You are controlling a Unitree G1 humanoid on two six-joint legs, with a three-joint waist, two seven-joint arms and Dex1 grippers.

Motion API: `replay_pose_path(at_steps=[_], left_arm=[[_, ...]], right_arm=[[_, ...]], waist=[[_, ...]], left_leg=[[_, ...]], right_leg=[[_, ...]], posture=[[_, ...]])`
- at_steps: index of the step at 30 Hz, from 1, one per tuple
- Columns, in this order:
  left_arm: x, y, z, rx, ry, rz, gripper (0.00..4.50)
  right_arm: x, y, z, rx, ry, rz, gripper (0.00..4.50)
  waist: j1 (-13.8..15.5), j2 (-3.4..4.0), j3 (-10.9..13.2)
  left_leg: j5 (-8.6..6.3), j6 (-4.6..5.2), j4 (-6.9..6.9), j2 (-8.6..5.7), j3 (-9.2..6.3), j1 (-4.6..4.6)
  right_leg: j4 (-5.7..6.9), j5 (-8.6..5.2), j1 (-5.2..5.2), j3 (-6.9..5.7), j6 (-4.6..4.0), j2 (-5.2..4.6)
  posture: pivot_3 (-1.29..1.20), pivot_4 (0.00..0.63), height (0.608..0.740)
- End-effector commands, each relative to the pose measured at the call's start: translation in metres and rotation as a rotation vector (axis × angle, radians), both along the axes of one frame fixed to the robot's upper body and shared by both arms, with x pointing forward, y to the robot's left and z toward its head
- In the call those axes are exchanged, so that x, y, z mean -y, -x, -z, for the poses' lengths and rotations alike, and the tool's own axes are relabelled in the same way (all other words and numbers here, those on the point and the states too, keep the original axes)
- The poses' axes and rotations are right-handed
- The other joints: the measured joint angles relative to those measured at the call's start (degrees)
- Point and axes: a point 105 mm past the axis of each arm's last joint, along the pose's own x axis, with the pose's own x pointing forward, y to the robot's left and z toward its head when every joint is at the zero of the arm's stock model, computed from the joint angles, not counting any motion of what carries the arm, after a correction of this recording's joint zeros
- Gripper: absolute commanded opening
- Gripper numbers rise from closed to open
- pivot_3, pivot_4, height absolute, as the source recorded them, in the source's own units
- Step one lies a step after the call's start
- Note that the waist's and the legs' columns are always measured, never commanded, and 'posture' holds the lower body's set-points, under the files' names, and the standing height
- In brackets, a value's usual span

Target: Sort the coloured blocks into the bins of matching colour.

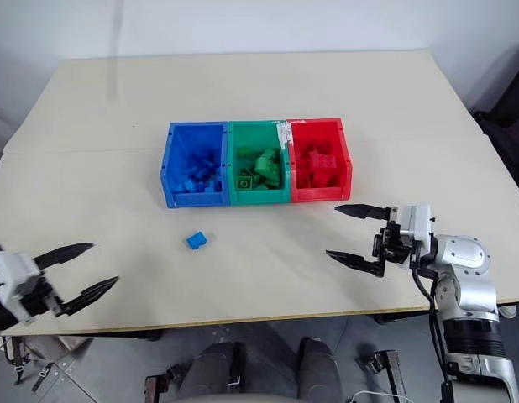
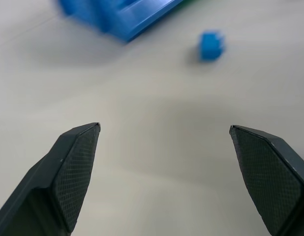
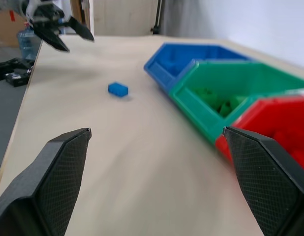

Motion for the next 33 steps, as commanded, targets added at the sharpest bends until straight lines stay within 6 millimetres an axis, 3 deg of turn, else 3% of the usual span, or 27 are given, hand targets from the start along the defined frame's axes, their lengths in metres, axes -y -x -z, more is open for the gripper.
replay_pose_path(at_steps=[1,10,15,19,22,29,32,33], left_arm=[[0.009,-0.002,-0.007,0.037,-0.019,0.032,4.48],[0.104,-0.049,-0.01,0.043,-0.006,0.252,4.48],[0.132,-0.082,0.007,-0.006,-0.012,0.253,4.48],[0.136,-0.1,0.024,-0.056,-0.066,0.222,4.48],[0.132,-0.101,0.025,-0.071,-0.066,0.216,3.9],[0.128,-0.094,0.026,-0.094,-0.064,0.251,1.77],[0.128,-0.1,0.015,-0.041,-0.039,0.241,0.95],[0.129,-0.106,0.003,0.006,0.004,0.225,0.95]], right_arm=[[0.004,-0.001,-0.009,0.046,0.018,-0.012,4.5],[-0.001,-0.002,-0.008,0.025,0.031,-0.054,4.5],[-0.004,-0.004,-0.006,0.026,0.047,-0.056,4.5],[-0.007,-0.005,-0.008,0.043,0.038,-0.044,4.5],[-0.007,-0.004,-0.01,0.052,0.031,-0.024,4.5],[-0.004,-0.003,-0.007,0.055,0.027,0.01,4.5],[-0.005,-0.004,-0.007,0.056,0.025,0.016,4.5],[-0.005,-0.005,-0.007,0.057,0.024,0.019,4.5]], waist=[[0.02,0.0,0.0],[0.07,-0.01,-0.01],[-0.17,-0.01,-0.01],[-0.03,-0.01,-0.01],[0.07,-0.01,-0.01],[-0.07,-0.01,-0.01],[-0.01,-0.01,-0.01],[0.02,-0.01,-0.01]], left_leg=[[0.0,0.0,0.0,0.02,0.0,0.01],[0.11,-0.19,-0.01,-0.05,0.02,0.02],[0.15,-0.27,-0.05,-0.06,0.12,0.06],[0.16,-0.28,-0.03,-0.04,0.17,0.05],[0.16,-0.27,-0.01,-0.03,0.17,0.05],[0.17,-0.29,-0.02,0.0,0.17,0.11],[0.18,-0.3,-0.01,0.0,0.17,0.12],[0.18,-0.3,-0.01,0.01,0.17,0.11]], right_leg=[[0.01,0.0,0.0,0.0,0.0,-0.02],[0.09,0.02,0.02,0.0,0.0,-0.11],[0.29,0.03,-0.01,0.01,0.0,0.03],[0.29,0.03,-0.04,0.01,0.0,0.07],[0.27,0.03,-0.02,0.02,0.0,0.07],[0.18,0.02,-0.01,0.05,-0.01,0.07],[0.12,0.02,-0.01,0.05,-0.01,0.07],[0.12,0.02,-0.01,0.05,-0.01,0.07]], posture=[[0.0,0.15,0.74],[0.0,0.15,0.74],[0.0,0.15,0.74],[0.0,0.15,0.74],[0.0,0.15,0.74],[0.0,0.15,0.74],[0.0,0.15,0.74],[0.0,0.15,0.74]])
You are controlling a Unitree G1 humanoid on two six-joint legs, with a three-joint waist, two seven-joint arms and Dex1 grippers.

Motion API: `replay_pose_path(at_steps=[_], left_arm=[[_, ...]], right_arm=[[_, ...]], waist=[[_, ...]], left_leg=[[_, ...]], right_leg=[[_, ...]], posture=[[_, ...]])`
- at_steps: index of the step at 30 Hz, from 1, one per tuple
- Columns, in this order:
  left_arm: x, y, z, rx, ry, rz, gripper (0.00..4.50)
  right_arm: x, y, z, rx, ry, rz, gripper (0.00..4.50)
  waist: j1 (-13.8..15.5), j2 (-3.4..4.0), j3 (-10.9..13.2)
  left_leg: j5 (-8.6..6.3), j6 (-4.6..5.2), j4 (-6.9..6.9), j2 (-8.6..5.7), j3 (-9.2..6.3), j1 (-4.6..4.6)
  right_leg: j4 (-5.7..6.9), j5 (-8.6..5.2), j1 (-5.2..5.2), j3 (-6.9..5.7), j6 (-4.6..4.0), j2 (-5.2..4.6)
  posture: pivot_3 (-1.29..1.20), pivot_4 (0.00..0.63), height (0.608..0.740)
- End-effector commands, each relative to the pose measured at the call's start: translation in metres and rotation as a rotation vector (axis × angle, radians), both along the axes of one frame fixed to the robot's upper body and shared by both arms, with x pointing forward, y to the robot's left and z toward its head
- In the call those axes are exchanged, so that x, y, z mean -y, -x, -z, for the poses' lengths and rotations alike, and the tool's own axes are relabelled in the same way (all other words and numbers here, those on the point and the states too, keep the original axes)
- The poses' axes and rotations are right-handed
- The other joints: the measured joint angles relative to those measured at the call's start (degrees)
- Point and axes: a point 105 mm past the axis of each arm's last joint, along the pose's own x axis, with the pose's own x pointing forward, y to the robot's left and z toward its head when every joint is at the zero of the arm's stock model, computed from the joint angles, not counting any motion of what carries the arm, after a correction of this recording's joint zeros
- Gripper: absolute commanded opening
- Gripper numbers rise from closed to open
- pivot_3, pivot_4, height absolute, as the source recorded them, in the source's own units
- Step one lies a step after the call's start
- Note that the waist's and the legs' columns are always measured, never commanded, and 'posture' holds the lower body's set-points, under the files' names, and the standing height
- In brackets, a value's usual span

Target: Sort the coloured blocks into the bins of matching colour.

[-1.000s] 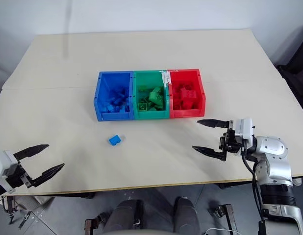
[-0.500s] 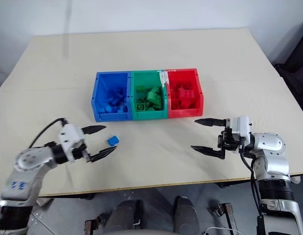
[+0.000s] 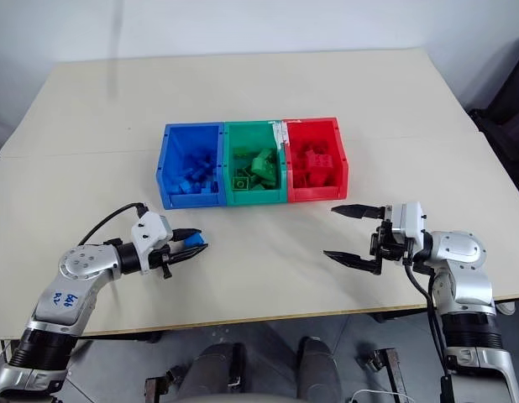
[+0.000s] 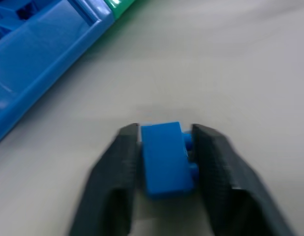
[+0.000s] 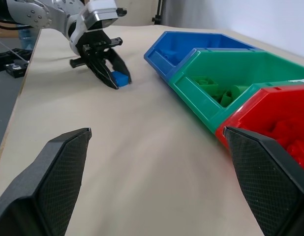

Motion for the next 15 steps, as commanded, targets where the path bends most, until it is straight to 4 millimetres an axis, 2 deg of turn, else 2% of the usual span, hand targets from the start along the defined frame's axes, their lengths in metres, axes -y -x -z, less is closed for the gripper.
replay_pose_path(at_steps=[1,4,8,11,15], left_arm=[[-0.004,-0.015,-0.032,0.102,0.118,-0.052,0.95],[-0.002,-0.034,-0.066,0.152,0.227,-0.087,0.95],[0.0,-0.069,-0.104,0.217,0.249,-0.172,0.95],[0.004,-0.094,-0.119,0.253,0.224,-0.202,0.95],[0.012,-0.115,-0.121,0.253,0.194,-0.213,0.95]], right_arm=[[0.002,-0.001,-0.01,0.058,-0.005,0.018,4.5],[0.003,-0.002,-0.011,0.061,-0.006,0.025,4.5],[0.004,-0.004,-0.01,0.062,-0.006,0.036,4.5],[0.005,-0.005,-0.01,0.063,-0.009,0.047,4.5],[0.005,-0.005,-0.009,0.067,-0.012,0.061,4.5]], waist=[[0.05,0.0,0.0],[0.57,-0.02,0.01],[0.97,-0.03,0.01],[1.09,-0.03,0.01],[1.26,-0.04,0.01]], left_leg=[[0.0,0.0,0.0,0.0,0.0,0.0],[0.01,0.01,0.06,-0.01,-0.07,-0.07],[0.01,0.03,0.17,-0.06,-0.08,-0.09],[0.02,0.02,0.15,-0.08,-0.05,-0.08],[0.01,0.04,0.13,-0.09,0.01,-0.1]], right_leg=[[0.0,0.0,0.0,0.0,0.0,0.0],[0.02,0.01,-0.01,-0.03,0.0,-0.01],[0.07,0.03,0.03,-0.04,0.03,0.0],[0.19,0.04,0.05,-0.05,0.04,0.01],[0.11,0.04,0.04,-0.05,0.05,0.04]], posture=[[0.0,0.15,0.74],[0.0,0.15,0.74],[0.0,0.15,0.74],[0.0,0.15,0.74],[0.0,0.15,0.74]])
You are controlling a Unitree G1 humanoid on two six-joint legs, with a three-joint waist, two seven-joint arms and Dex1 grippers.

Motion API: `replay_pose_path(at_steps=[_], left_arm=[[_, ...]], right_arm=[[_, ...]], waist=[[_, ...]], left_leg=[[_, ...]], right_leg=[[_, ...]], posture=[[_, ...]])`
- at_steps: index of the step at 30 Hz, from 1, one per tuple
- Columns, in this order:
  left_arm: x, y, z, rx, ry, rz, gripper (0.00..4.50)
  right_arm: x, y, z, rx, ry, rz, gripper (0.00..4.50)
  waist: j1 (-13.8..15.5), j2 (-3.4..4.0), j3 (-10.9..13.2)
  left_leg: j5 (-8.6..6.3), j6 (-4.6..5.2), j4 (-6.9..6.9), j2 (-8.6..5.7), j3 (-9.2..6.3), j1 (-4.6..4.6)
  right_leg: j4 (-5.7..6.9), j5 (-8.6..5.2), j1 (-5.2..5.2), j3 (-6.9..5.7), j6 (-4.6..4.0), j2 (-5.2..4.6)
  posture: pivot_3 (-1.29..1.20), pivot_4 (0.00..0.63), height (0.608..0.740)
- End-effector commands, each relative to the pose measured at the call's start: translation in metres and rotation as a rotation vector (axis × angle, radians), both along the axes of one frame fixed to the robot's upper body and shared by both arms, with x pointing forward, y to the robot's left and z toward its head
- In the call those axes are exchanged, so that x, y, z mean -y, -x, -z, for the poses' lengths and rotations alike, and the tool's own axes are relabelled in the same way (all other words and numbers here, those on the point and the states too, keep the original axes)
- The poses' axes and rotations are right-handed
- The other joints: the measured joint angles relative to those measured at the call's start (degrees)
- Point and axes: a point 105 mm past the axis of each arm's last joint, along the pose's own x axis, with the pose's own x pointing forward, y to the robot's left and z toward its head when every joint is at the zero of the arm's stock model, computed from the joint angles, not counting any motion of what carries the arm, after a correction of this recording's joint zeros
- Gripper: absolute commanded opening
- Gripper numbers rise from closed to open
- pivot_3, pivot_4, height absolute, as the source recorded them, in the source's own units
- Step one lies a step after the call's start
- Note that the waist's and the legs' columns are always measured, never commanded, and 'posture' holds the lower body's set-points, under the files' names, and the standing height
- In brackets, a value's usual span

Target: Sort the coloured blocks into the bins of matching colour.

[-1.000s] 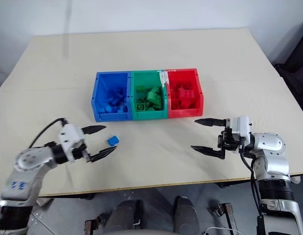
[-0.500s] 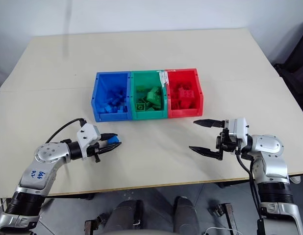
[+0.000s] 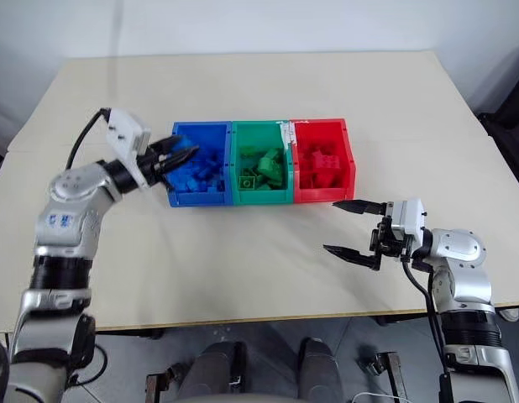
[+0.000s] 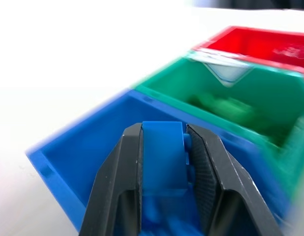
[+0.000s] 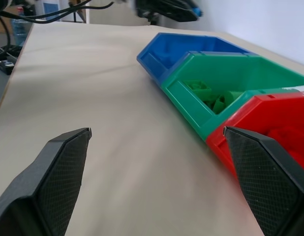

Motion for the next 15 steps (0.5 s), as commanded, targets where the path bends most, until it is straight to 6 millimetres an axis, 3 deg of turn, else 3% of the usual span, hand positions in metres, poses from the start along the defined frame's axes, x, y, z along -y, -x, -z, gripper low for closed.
replay_pose_path(at_steps=[1,6,11,15], left_arm=[[0.002,-0.012,-0.002,0.023,-0.025,-0.014,1.3],[-0.001,-0.006,0.002,0.061,-0.053,0.028,2.75],[-0.035,0.027,0.004,0.116,-0.058,0.087,4.3],[-0.063,0.072,0.022,0.103,-0.178,0.15,4.47]], right_arm=[[0.005,0.001,-0.007,0.044,-0.012,0.032,4.5],[0.007,0.006,-0.007,0.049,-0.023,0.067,4.5],[0.008,0.011,-0.007,0.062,-0.035,0.079,4.5],[0.011,0.012,-0.009,0.062,-0.037,0.083,4.5]], waist=[[-0.07,0.0,0.0],[-0.1,-0.03,0.02],[-1.25,-0.03,0.02],[-1.81,-0.03,0.02]], left_leg=[[0.0,0.0,-0.05,0.0,0.03,0.0],[0.0,-0.01,-0.2,0.04,0.05,-0.06],[-0.01,-0.02,-0.2,0.08,0.1,-0.03],[0.0,-0.04,-0.22,0.15,0.14,0.02]], right_leg=[[-0.04,0.0,-0.01,0.0,0.0,0.0],[-0.17,0.0,-0.1,-0.01,0.0,0.06],[-0.18,0.0,-0.09,0.0,0.0,0.06],[-0.14,0.0,-0.1,0.02,-0.01,0.08]], posture=[[0.0,0.15,0.74],[0.0,0.15,0.74],[0.0,0.15,0.74],[0.0,0.15,0.74]])
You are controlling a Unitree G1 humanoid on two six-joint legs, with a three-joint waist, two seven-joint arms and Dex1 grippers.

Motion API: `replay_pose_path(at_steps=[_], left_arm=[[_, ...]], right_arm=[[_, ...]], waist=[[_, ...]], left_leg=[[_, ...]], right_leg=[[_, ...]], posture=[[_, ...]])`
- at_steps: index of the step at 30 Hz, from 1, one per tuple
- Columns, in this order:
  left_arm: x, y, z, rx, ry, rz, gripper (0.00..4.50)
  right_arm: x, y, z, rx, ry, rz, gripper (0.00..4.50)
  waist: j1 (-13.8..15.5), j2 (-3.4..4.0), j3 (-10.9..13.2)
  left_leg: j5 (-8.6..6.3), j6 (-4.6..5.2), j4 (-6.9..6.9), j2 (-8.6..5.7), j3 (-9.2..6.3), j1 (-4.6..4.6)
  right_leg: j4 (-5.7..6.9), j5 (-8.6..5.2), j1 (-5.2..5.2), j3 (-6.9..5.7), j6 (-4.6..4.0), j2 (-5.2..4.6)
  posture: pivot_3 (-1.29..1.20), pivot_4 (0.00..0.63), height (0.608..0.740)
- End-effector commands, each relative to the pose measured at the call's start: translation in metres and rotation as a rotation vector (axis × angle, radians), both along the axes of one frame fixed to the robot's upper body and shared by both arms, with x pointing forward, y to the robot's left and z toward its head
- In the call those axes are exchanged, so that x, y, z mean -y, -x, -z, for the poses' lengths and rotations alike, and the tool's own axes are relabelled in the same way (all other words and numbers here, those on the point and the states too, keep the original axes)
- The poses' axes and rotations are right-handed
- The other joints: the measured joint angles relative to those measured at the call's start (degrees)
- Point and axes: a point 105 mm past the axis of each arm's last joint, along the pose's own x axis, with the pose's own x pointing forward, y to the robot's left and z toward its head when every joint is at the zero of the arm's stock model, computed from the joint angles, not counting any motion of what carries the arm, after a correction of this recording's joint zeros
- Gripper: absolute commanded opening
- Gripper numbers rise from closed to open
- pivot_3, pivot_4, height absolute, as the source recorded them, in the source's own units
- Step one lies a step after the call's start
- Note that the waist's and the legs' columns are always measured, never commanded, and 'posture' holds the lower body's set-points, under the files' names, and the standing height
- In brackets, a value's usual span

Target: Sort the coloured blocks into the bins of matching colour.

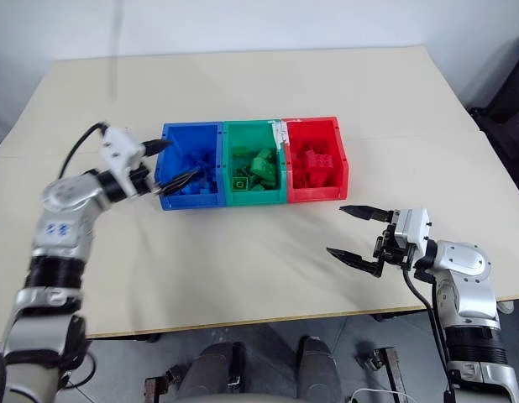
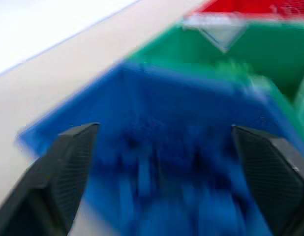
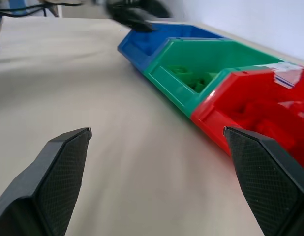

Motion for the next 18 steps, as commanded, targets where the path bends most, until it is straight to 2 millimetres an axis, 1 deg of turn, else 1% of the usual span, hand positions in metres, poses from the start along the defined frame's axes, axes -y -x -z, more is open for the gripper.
replay_pose_path(at_steps=[1,3,5,7,10,12,14,16,18], left_arm=[[-0.017,0.034,-0.009,0.059,-0.073,0.054,4.47],[-0.039,0.057,0.003,0.019,-0.106,0.007,4.47],[-0.051,0.075,0.013,-0.025,-0.132,-0.037,4.47],[-0.053,0.088,0.021,-0.049,-0.141,-0.057,4.47],[-0.05,0.105,0.035,-0.086,-0.163,-0.076,4.47],[-0.048,0.109,0.037,-0.084,-0.147,-0.082,4.47],[-0.051,0.111,0.04,-0.088,-0.132,-0.112,4.47],[-0.054,0.11,0.043,-0.09,-0.115,-0.143,4.47],[-0.054,0.106,0.042,-0.092,-0.095,-0.154,4.47]], right_arm=[[0.003,0.002,-0.015,0.059,-0.01,0.0,4.5],[0.004,0.002,-0.015,0.048,-0.006,-0.004,4.5],[0.006,0.001,-0.014,0.041,-0.005,-0.003,4.5],[0.008,0.0,-0.014,0.035,-0.003,0.003,4.5],[0.01,0.0,-0.011,0.023,-0.005,0.013,4.5],[0.01,0.001,-0.01,0.019,-0.006,0.013,4.5],[0.01,0.001,-0.009,0.018,-0.008,0.016,4.5],[0.011,-0.001,-0.009,0.017,-0.007,0.021,4.5],[0.012,-0.002,-0.009,0.015,-0.006,0.024,4.5]], waist=[[0.0,0.0,0.0],[-0.01,0.0,0.0],[-0.02,0.0,0.0],[0.37,0.0,0.0],[0.79,0.0,0.0],[0.77,0.0,0.0],[0.71,0.0,0.0],[0.51,0.0,0.0],[0.48,0.0,0.0]], left_leg=[[-0.01,0.0,0.0,0.0,-0.01,0.02],[-0.01,0.01,0.02,0.02,-0.02,0.01],[-0.04,0.02,0.01,0.03,-0.02,0.02],[-0.07,0.03,0.0,0.04,-0.03,0.03],[-0.12,0.11,0.0,0.04,-0.09,0.04],[-0.16,0.18,0.01,0.0,-0.09,0.05],[-0.16,0.2,0.01,-0.01,-0.08,0.05],[-0.16,0.19,0.0,-0.02,-0.06,0.08],[-0.16,0.17,0.0,-0.05,-0.04,0.08]], right_leg=[[0.02,0.0,0.02,0.02,0.0,-0.01],[0.01,0.0,0.03,0.02,0.0,-0.02],[0.0,0.0,0.02,0.04,0.0,-0.06],[0.0,0.0,0.02,0.04,-0.01,-0.09],[-0.08,-0.01,0.03,0.01,-0.02,-0.29],[-0.07,-0.01,0.04,-0.01,-0.02,-0.4],[-0.07,-0.01,0.04,-0.03,-0.02,-0.42],[-0.03,-0.01,0.03,-0.03,-0.02,-0.4],[-0.04,-0.01,0.02,-0.05,-0.02,-0.35]], posture=[[0.0,0.15,0.74],[0.0,0.15,0.74],[0.0,0.15,0.74],[0.0,0.15,0.74],[0.0,0.15,0.74],[0.0,0.15,0.74],[0.0,0.15,0.74],[0.0,0.15,0.74],[0.0,0.15,0.74]])
